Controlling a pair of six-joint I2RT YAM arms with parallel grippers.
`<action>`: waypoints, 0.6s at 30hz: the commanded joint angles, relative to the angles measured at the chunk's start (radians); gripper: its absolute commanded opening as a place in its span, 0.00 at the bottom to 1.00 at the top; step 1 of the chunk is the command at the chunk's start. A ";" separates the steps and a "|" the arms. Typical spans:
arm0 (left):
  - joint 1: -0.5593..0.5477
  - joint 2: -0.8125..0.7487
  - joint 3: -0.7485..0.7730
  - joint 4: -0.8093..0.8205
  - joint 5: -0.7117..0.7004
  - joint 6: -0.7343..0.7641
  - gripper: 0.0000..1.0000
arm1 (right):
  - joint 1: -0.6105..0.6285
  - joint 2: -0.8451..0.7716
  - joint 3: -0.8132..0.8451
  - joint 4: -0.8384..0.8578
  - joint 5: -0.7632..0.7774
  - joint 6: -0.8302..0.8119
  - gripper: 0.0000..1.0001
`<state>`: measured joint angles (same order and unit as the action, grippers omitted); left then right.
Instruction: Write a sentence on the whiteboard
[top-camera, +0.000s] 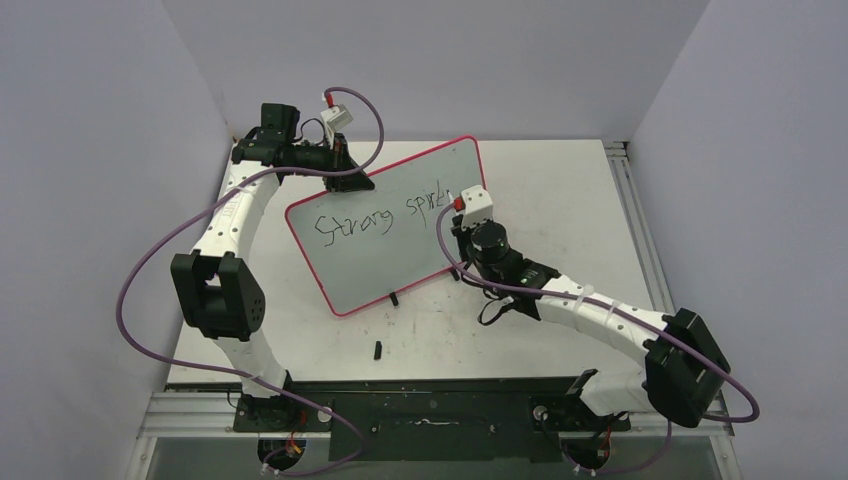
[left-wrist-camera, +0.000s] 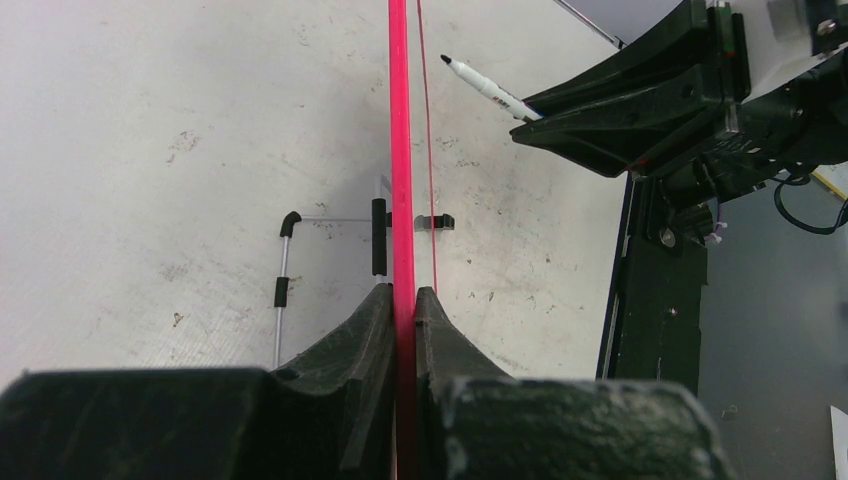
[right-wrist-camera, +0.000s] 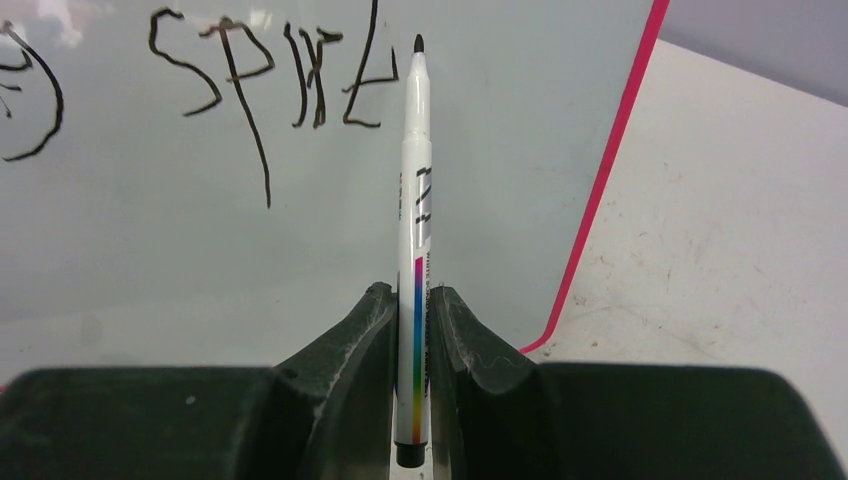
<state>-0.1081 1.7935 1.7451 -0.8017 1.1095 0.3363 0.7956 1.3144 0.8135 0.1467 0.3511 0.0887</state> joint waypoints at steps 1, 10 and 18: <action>-0.027 -0.002 -0.048 -0.129 0.026 0.035 0.00 | 0.005 -0.001 0.077 0.029 0.019 -0.030 0.05; -0.030 -0.001 -0.049 -0.128 0.026 0.035 0.00 | -0.011 0.041 0.096 0.043 0.005 -0.040 0.05; -0.030 0.000 -0.049 -0.129 0.024 0.035 0.00 | -0.022 0.067 0.102 0.054 -0.006 -0.040 0.05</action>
<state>-0.1081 1.7935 1.7451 -0.8017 1.1114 0.3367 0.7872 1.3678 0.8700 0.1566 0.3492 0.0597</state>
